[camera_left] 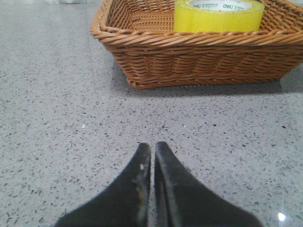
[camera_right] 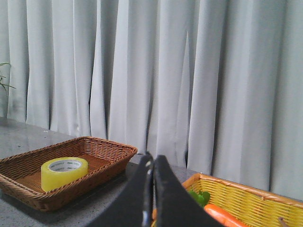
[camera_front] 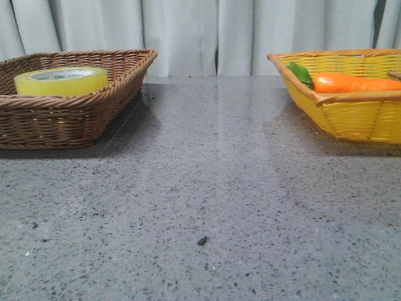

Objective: Transfer tape with both arms

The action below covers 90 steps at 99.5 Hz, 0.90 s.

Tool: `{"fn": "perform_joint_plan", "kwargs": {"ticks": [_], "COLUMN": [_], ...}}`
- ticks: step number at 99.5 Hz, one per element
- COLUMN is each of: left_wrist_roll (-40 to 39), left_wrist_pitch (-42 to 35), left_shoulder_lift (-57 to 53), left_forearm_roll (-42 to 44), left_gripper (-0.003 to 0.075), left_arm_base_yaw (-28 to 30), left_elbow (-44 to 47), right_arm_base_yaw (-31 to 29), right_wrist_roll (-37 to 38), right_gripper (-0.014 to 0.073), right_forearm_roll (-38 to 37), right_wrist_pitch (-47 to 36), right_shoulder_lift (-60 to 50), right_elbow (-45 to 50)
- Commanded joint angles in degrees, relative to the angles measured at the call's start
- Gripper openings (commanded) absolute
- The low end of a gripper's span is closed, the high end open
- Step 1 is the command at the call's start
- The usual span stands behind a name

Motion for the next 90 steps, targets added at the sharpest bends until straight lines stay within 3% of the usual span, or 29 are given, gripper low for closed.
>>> {"fn": "perform_joint_plan", "kwargs": {"ticks": [1,20,33,48,71,78,90], "left_wrist_roll": [-0.24,-0.24,-0.24,-0.24,-0.24,-0.24,-0.24], "left_wrist_pitch": [-3.03,-3.03,-3.03,-3.03,-3.03,-3.03,-3.03], "left_shoulder_lift": [-1.73,-1.73,-1.73,-1.73,-1.73,-1.73,-1.73], "left_forearm_roll": [-0.66,-0.66,-0.66,-0.66,-0.66,-0.66,-0.66], "left_gripper": [-0.0021,-0.0021,-0.0021,-0.0021,-0.0021,-0.0021,-0.0021], "left_arm_base_yaw": [0.07,0.07,0.07,0.07,0.07,0.07,0.07], "left_elbow": [0.46,0.46,0.46,0.46,0.46,0.46,0.46], "right_arm_base_yaw": [-0.37,-0.37,-1.73,-9.95,-24.39,-26.46,-27.15], "right_wrist_roll": [-0.50,-0.50,-0.50,-0.50,-0.50,-0.50,-0.50], "right_gripper": [-0.0069,-0.0069,-0.0069,-0.0069,-0.0069,-0.0069,-0.0069], "right_forearm_roll": [-0.95,-0.95,-2.52,-1.24,7.67,7.66,7.40], "right_wrist_pitch": [-4.46,-4.91,-2.89,-2.09,-12.42,-4.45,-5.05], "right_shoulder_lift": [0.93,0.93,0.72,0.36,0.07,-1.19,-1.83], "right_elbow": [-1.21,-0.06,6.65,17.82,33.45,32.99,33.28]}}
